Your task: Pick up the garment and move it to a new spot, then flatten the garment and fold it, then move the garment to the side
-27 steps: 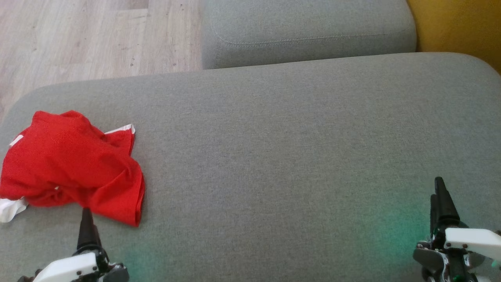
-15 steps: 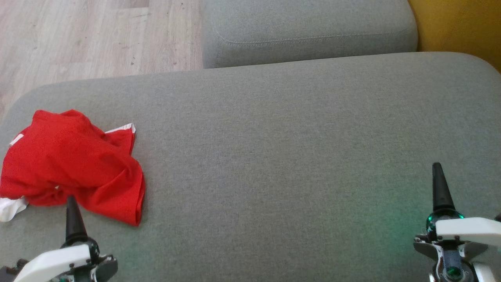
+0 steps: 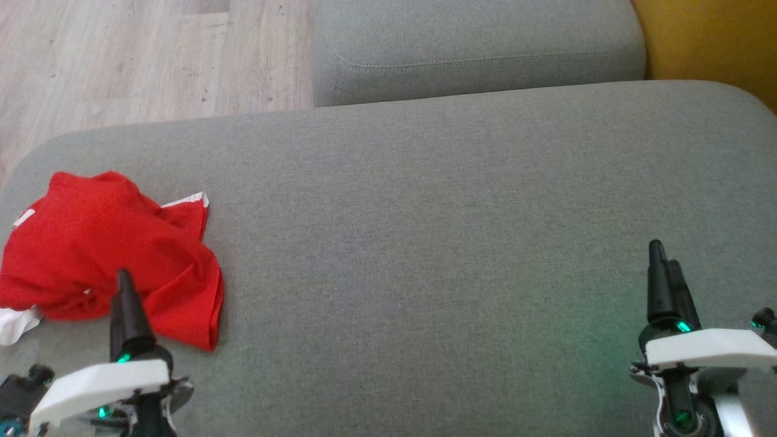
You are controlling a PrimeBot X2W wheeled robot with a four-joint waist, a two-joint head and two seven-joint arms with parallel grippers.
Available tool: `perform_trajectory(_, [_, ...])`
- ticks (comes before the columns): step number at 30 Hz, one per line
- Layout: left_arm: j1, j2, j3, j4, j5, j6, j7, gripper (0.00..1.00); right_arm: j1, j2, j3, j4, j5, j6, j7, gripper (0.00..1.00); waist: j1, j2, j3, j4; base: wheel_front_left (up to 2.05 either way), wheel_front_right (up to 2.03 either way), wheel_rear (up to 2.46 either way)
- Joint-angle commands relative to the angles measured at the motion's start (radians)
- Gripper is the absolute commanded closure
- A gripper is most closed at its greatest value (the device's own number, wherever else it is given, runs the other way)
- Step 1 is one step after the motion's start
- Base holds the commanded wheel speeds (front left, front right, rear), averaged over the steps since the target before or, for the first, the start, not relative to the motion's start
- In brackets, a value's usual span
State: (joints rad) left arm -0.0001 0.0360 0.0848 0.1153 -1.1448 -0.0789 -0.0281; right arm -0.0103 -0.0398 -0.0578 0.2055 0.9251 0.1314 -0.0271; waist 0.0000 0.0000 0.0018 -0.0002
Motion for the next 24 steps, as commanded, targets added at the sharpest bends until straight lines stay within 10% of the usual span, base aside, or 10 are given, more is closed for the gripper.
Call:
perform_trajectory(1, [-0.034,0.009,0.003,-0.048,0.031,0.003,-0.009,0.00,-0.051,-0.006,0.014,-0.044,-0.033,0.000,-0.012,0.00,0.0000,0.0000,0.000,-0.001,0.00,0.00,0.00])
perform_trajectory(24, [-0.019,0.014,-0.127,-0.109,0.482,0.032,-0.081,0.00,-0.053,-0.007,0.074,-0.092,-0.412,0.000,-0.083,0.00,0.0000,0.0000,0.014,-0.007,0.00,0.00,0.00])
